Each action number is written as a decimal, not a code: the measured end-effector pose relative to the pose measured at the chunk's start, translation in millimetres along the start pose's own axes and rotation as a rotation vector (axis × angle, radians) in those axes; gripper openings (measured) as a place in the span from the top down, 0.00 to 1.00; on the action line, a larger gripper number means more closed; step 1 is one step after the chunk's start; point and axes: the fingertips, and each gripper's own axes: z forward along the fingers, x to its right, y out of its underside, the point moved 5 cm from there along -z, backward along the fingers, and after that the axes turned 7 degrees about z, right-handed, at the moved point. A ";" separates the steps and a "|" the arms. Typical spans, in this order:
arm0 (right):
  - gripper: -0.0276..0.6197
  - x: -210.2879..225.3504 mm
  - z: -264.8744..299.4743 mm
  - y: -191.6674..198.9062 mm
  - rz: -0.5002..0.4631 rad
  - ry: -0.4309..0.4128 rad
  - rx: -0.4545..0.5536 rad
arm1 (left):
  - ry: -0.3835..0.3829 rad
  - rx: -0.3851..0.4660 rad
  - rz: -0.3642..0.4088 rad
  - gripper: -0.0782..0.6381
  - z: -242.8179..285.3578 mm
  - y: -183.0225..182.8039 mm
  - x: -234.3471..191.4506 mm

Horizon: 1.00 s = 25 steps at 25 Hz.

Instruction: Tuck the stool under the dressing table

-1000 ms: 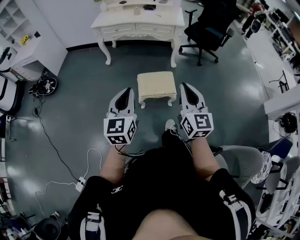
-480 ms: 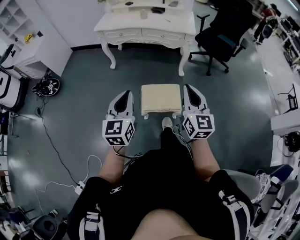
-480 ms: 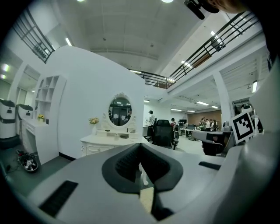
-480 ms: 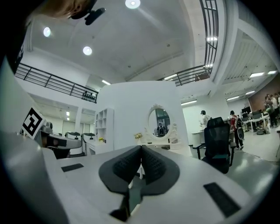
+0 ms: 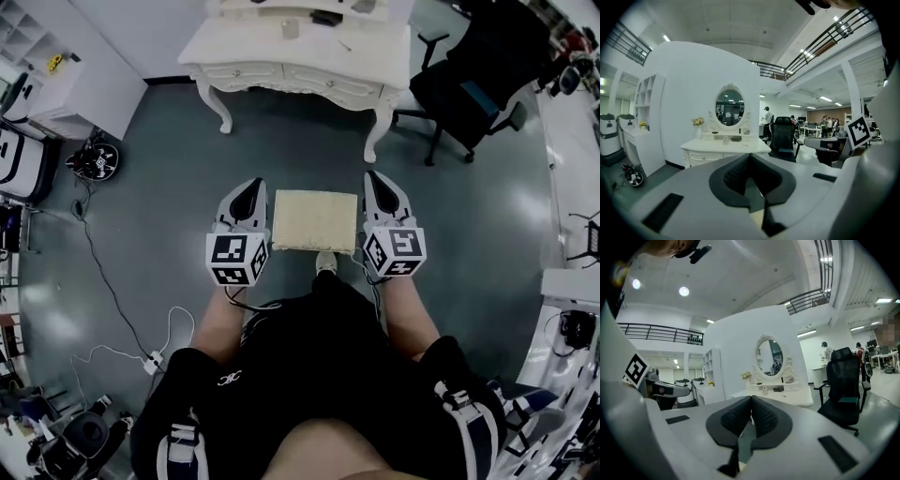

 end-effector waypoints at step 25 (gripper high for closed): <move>0.82 66.9 104.7 161.6 0.173 0.042 -0.422 | 0.121 -0.350 -0.400 0.86 105.4 186.0 -62.9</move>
